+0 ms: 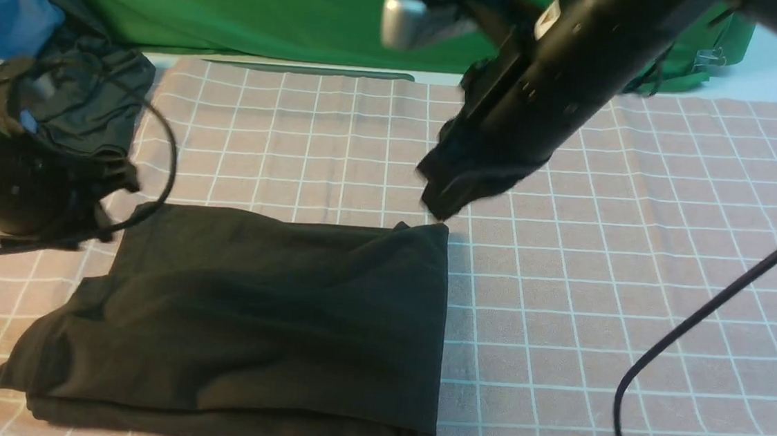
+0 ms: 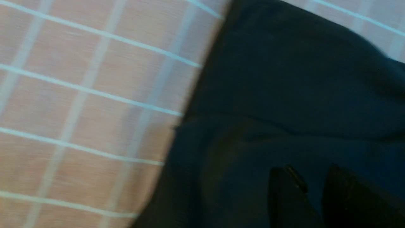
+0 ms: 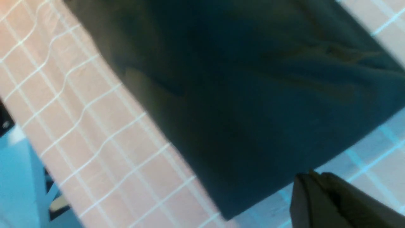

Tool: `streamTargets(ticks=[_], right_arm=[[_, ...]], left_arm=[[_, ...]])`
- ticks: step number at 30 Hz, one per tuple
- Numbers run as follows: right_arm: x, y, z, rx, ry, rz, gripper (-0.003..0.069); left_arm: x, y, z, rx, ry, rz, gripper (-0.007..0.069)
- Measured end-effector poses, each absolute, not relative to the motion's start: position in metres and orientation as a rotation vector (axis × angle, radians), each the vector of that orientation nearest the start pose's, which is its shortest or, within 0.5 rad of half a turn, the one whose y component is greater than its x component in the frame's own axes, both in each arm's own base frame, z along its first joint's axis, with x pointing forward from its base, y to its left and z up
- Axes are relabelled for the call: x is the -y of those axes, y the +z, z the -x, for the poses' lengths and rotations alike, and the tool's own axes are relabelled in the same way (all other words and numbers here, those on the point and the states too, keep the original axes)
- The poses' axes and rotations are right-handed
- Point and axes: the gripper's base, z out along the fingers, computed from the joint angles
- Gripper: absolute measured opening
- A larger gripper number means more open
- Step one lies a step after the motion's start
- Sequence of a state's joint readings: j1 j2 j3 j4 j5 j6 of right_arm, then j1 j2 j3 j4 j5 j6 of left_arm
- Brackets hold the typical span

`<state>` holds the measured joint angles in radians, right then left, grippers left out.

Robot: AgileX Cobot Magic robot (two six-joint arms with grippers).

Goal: Fold a long-sleeved shirt over a pink coffee tablecloth.

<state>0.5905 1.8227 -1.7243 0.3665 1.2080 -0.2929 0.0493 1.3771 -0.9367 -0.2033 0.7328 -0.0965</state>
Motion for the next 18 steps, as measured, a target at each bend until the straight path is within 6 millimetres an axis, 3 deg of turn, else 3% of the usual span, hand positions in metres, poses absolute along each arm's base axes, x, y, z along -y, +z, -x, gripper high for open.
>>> streamTargets(ticks=[3,4,10,18], right_arm=[[-0.255,0.307,-0.293,-2.601,0.589,1.159,0.0055],[-0.261,0.292,-0.287,-2.622,0.591,1.147,0.0039],[-0.273,0.249,-0.283,-2.625,0.676,0.905,0.0035],[-0.291,0.202,-0.278,-2.707,0.678,0.918,0.0035]], left_arm=[[0.019,0.271,-0.251,-2.583,-0.41,0.301,0.0063],[0.024,0.268,-0.243,-2.565,-0.453,0.315,0.0029],[0.027,0.228,-0.237,-2.594,-0.504,0.437,0.0013],[0.024,0.174,-0.235,-2.784,-0.43,0.495,0.0013]])
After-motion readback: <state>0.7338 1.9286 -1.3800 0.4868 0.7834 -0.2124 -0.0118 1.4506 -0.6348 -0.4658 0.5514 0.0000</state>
